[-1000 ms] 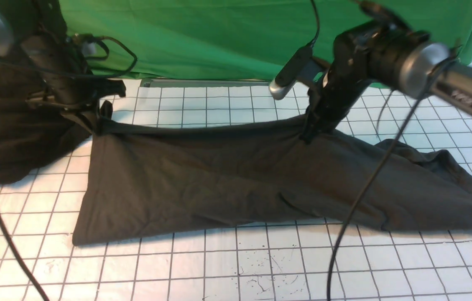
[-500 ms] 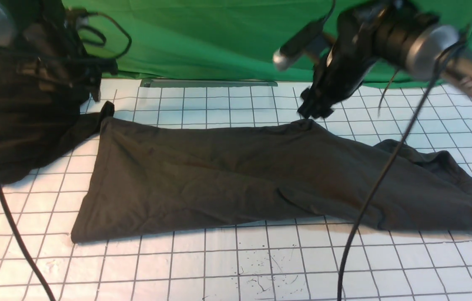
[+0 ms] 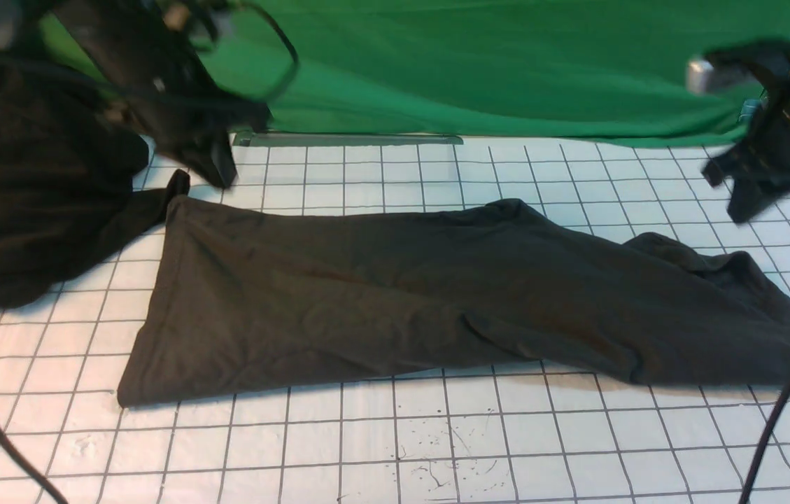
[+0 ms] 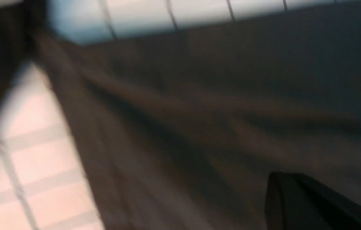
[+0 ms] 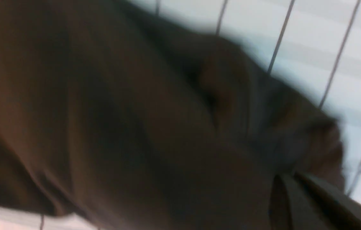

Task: Fold a long-sleeved shirt over a white checkered tablecloth.
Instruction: 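Pull the folded dark garment lengthwise by its ends to straighten it flat on the table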

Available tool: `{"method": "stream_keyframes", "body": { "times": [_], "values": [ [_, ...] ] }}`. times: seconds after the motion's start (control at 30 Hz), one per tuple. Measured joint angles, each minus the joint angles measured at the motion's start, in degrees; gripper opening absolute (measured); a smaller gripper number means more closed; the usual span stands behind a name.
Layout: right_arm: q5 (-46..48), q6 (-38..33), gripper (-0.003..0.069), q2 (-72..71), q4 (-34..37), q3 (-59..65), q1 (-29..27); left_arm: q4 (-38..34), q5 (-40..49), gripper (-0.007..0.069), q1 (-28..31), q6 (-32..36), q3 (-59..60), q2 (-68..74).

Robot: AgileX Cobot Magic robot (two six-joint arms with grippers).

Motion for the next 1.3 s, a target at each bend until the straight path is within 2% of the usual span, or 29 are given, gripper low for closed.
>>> {"method": "stream_keyframes", "body": {
  "times": [0.17, 0.3, 0.33, 0.43, 0.57, 0.77, 0.9, 0.97, 1.1, 1.17, 1.2, 1.23, 1.3],
  "values": [
    [-2.08, -4.47, 0.008, -0.06, 1.35, 11.17, -1.83, 2.37, -5.54, -0.0007, -4.94, 0.14, 13.26, -2.18],
    [-11.82, -5.57, 0.0139, 0.05, 2.04, 13.54, -1.83, 3.58, -10.52, -0.0007, -5.73, 0.14, 18.4, -2.07],
    [-17.35, -5.57, 0.0144, 0.34, 2.1, 13.54, -1.83, 4.07, -11.65, -0.0007, -5.73, 0.29, 19.79, -2.07],
    [-21.06, -5.57, 0.013, 2.17, 2.42, 11.84, -1.83, 5.49, -12.03, -0.0007, -5.67, 0.01, 20.32, -2.12],
    [-18.16, -5.07, 0.0112, 5.83, 2.36, 7.58, -1.83, 5.66, -12.03, -0.0007, -5.67, -0.42, 20.57, -2.18],
    [-18.77, -3.07, 0.009, 5.22, 2.32, 6.56, -1.83, 5.66, -11.96, -0.0006, -5.67, -1.68, 20.57, -2.18],
    [-13.19, -2.44, 0.0036, 1.44, 2.37, 6.5, -1.83, 5.6, -11.49, -0.0006, -5.67, -1.75, 20.57, -2.18],
    [-11.33, -3.7, 0.0038, 0.92, 2.37, 6.43, -1.83, 5.56, -11.49, -0.0006, -5.67, -1.75, 20.57, -2.18],
    [-7.28, -6.7, 0.0132, 1.61, 2.37, 6.43, -1.83, 5.8, -11.18, -0.0006, -5.67, -1.81, 20.57, -2.18],
    [-7.03, -7.91, 0.0253, 3.05, 2.32, 6.43, -1.83, 5.97, -10.9, -0.0006, -5.67, -1.81, 20.57, -2.18],
    [-7.11, -7.91, 0.0263, 3.05, 2.32, 6.43, -1.83, 5.93, -10.9, -0.0006, -5.67, -1.81, 20.57, -2.18],
    [-8.02, -8.43, 0.0332, 4.27, 2.38, 6.43, -1.83, 6.38, -10.78, -0.0006, -5.67, -1.81, 20.57, -2.18],
    [-9.1, -9.24, 0.0362, 5.54, 2.85, 6.43, -1.83, 6.76, -10.61, -0.0006, -5.67, -1.81, 20.57, -2.18]
  ]
}}
